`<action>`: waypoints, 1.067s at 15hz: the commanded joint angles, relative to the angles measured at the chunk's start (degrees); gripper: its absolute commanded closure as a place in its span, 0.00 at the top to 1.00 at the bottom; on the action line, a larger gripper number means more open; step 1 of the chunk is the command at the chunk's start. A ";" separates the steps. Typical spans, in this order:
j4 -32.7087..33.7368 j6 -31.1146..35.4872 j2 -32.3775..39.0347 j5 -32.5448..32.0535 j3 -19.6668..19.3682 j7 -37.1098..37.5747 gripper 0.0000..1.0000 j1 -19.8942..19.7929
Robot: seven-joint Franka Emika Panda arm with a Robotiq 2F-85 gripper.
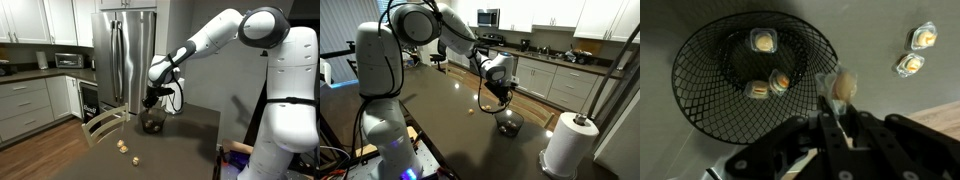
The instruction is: Move the basket to the right, pick up all the objects from the table and put them in the basket
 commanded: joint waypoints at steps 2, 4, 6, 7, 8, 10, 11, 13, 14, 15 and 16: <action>-1.79 1.56 -1.12 1.43 -0.21 1.06 0.38 -0.62; -1.91 1.83 -1.05 1.16 -0.19 1.30 0.45 -0.42; -2.00 2.02 -1.00 1.07 -0.06 1.27 0.58 -0.27; -2.08 2.12 -0.97 0.98 0.09 1.11 0.63 -0.13; -2.19 2.34 -0.96 0.76 0.17 1.22 0.69 0.06; -2.41 2.25 -0.89 0.99 0.94 0.13 0.82 0.33; -2.56 2.17 -0.88 1.15 1.46 -0.46 0.89 0.45; -2.85 1.69 -0.80 1.14 2.79 -1.63 1.00 0.96; -2.98 1.34 -0.68 1.26 3.62 -2.45 1.00 1.25; -3.12 0.99 -0.63 1.35 4.31 -3.11 1.00 1.62; -3.36 0.72 -0.49 1.30 5.06 -3.91 1.00 1.94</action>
